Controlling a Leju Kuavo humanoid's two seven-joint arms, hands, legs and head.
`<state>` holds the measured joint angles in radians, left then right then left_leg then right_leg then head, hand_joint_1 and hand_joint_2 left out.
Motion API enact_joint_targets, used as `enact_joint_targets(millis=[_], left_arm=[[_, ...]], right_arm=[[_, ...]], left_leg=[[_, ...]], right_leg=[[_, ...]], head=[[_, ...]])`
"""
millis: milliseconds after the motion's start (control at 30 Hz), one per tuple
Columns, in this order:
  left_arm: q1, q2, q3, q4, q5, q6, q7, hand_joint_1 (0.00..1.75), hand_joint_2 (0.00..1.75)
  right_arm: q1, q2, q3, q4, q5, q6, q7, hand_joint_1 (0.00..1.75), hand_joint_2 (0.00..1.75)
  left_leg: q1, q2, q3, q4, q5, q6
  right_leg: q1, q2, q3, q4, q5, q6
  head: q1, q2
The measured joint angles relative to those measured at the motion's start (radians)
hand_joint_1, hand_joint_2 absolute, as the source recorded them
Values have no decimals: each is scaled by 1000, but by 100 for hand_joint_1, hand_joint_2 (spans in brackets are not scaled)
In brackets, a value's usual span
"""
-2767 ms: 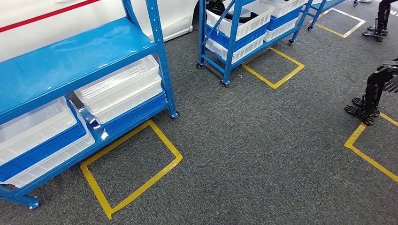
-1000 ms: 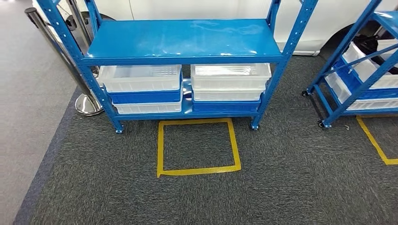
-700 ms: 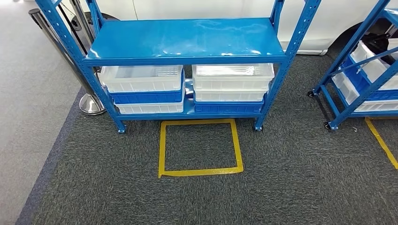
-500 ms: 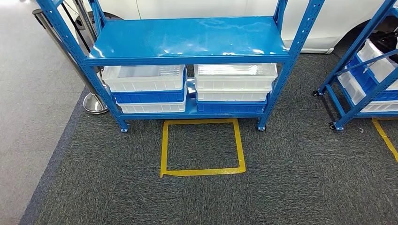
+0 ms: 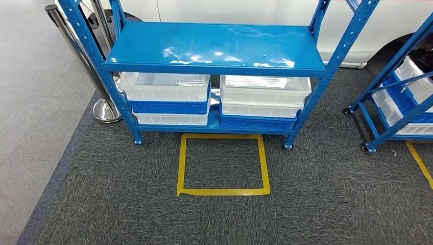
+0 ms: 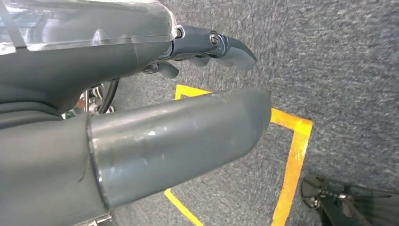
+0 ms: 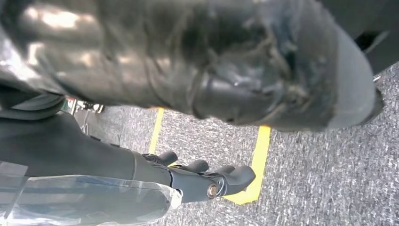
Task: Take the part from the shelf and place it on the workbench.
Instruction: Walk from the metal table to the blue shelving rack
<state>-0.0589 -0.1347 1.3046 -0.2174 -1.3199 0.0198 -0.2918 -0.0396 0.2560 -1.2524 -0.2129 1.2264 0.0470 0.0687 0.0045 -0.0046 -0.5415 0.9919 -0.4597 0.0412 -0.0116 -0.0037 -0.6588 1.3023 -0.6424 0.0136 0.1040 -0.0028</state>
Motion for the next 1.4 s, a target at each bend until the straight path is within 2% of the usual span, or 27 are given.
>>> enact_joint_targets(millis=[33, 100, 167, 333, 400, 467, 500, 533, 600, 633, 667, 733, 800, 867, 900, 933, 1000, 1033, 1067, 1100, 1167, 1200, 1233, 1267, 1300, 1333, 1400], left_arm=[[0, 0, 0, 0, 0, 0, 0, 0, 0], [2, 0, 0, 0, 0, 0, 1, 0, 0], [1, -1, 0, 0, 0, 0, 2, 0, 0], [-4, -1, 0, 0, 0, -1, 3, 0, 0], [-3, -2, 0, 0, 1, -2, 3, 0, 0], [-1, -2, 0, 0, 1, -2, 3, 0, 0], [1, -1, 1, 0, 1, -2, 4, 0, 0], [3, -1, 1, 0, 1, -2, 4, 0, 0], [5, -1, 1, 0, 0, -2, 5, 0, 0], [6, -1, 1, 0, 0, -2, 5, 0, 0], [6, -1, 1, 0, 0, -2, 5, 0, 0], [5, 0, 1, 0, 0, -2, 5, 0, 0], [6, 0, 1, 0, 0, -2, 5, 0, 0], [9, -1, 1, 0, 0, -2, 6, 0, 0], [10, -1, 1, 0, 0, -2, 6, 0, 0], [9, -1, 1, 0, 0, -2, 6, 0, 0], [9, -1, 1, 0, 0, -2, 6, 0, 0], [9, -1, 1, 0, 0, -2, 6, 0, 0], [10, -1, 1, 0, 0, -2, 6, 0, 0], [11, -1, 1, 0, 0, -2, 6, 0, 0], [12, -2, 2, 0, 0, -2, 6, 0, 0], [12, -3, 2, 0, 0, -2, 6, 0, 0], [12, -3, 2, 0, 0, -2, 7, 0, 0], [11, -3, 2, 0, 0, -2, 7, 0, 0], [9, -3, 2, 0, 0, -2, 7, 0, 0], [6, -3, 2, 0, 0, -2, 7, 0, 0], [-2, -3, 2, 0, 0, -2, 7, 0, 0]], right_arm=[[1, -1, 0, 0, 0, 0, 0, 0, 0], [4, -3, 0, 0, 0, 0, 0, 0, 0], [5, -4, 0, 0, 0, 0, 0, 0, 0], [6, -4, 0, 0, 2, 3, -2, 0, 0], [8, -4, 0, 0, 4, 4, -3, 0, 0], [8, -4, 0, 0, 9, 4, -4, 0, 0], [9, -4, 0, 0, 11, 5, -4, 0, 0], [9, -4, 0, 0, 13, 5, -4, 0, 0], [10, -4, 0, 0, 15, 6, -4, 0, 0], [10, -4, 0, 0, 15, 6, -4, 0, 0], [9, -4, 0, 0, 15, 6, -4, 0, 0], [7, -3, 0, 0, 15, 7, -4, 0, 0], [5, -4, 0, 0, 15, 7, -4, 0, 0], [5, -4, 0, 0, 15, 7, -4, 0, 0], [6, -4, 0, 0, 15, 7, -4, 0, 0], [7, -4, 0, 0, 15, 7, -4, 0, 0], [7, -4, 0, 0, 15, 7, -4, 0, 87], [8, -4, 0, 0, 15, 7, -4, 0, 131], [9, -4, 0, 0, 15, 7, -4, 0, 131], [12, -4, 0, 0, 16, 7, -4, 0, 87], [19, -5, 0, 0, 16, 6, -2, 0, 0], [20, -6, 0, 0, 15, 6, -1, 0, 0], [19, -6, 0, 0, 14, 5, 0, 0, 0], [16, -6, 0, 0, 13, 5, 0, 0, 0], [13, -5, -1, 0, 12, 5, 0, 0, 44], [11, -5, -1, 0, 11, 4, 0, 0, 44], [9, -4, -1, 0, 12, 3, 0, 0, 44]], left_leg=[[0, -2, 6, 2, -5, -2], [1, -7, 18, 7, -20, -9], [-1, -10, 23, 15, -37, -21], [0, -8, 28, 37, -65, -50], [4, -4, -23, 140, -104, -60], [7, -3, -113, 278, -143, -67], [7, -2, -144, 312, -139, -68], [7, -2, -160, 312, -114, -68], [7, 0, -138, 201, -15, -61], [4, 1, -118, 142, 21, -57], [1, 3, -100, 93, 40, -50], [-5, 4, -82, 61, 28, -37], [-2, 1, -62, 41, 19, -23], [1, 0, -29, 20, 10, -8], [2, 0, -14, 12, 4, -2], [2, -1, -1, 8, -4, 2], [2, -4, 25, 5, -24, 4], [1, -7, 40, 5, -37, 3], [1, -9, 58, 5, -50, 1], [0, -10, 74, 5, -63, -2], [-2, -9, 102, 9, -92, -8], [-3, -8, 109, 10, -105, -13], [-4, -5, 120, 11, -114, -19], [-4, -4, 130, 12, -117, -26], [-4, -2, 137, 17, -118, -31], [-3, 0, 139, 34, -115, -35], [-1, 1, 97, 117, -121, -43]], right_leg=[[-2, 0, -4, -13, 29, 2], [-5, 1, 39, -135, 120, 1], [-3, 3, 80, -238, 163, -5], [-2, 3, 105, -265, 148, -35], [-5, -1, 122, -271, 139, -46], [-4, -3, 137, -271, 124, -50], [-4, -3, 147, -271, 115, -49], [-4, -2, 160, -271, 105, -48], [-5, -2, 189, -272, 81, -43], [-3, -2, 202, -272, 69, -38], [-2, -2, 210, -274, 59, -32], [0, -2, 223, -282, 53, -19], [-1, -2, 226, -264, 69, -6], [-1, 0, 181, -174, 84, 3], [-2, 1, 139, -112, 74, 3], [-2, 2, 93, -54, 50, 4], [-2, 3, 17, 6, -14, 6], [-2, 3, -3, -1, -27, 7], [-1, 3, -11, -33, -14, 5], [-1, 3, -10, -85, 29, 1], [5, -4, -8, -192, 156, -12], [9, -6, -7, -222, 198, -18], [13, -5, -5, -236, 218, -23], [15, 0, 2, -238, 210, -27], [13, 9, 13, -240, 203, -32], [10, 15, 26, -245, 197, -38], [5, 21, 54, -252, 183, -46]], head=[[0, 0], [0, 0], [0, 0], [0, 0], [-1, 0], [-1, 0], [-1, 0], [-1, 0], [-1, 0], [-1, 0], [-1, 0], [-1, 0], [-1, 0], [-1, 0], [0, 0], [0, 0], [0, 0], [0, 0], [0, 0], [0, 0], [0, 0], [0, 0], [0, 0], [0, 0], [0, 0], [-1, 0], [-1, 0]])
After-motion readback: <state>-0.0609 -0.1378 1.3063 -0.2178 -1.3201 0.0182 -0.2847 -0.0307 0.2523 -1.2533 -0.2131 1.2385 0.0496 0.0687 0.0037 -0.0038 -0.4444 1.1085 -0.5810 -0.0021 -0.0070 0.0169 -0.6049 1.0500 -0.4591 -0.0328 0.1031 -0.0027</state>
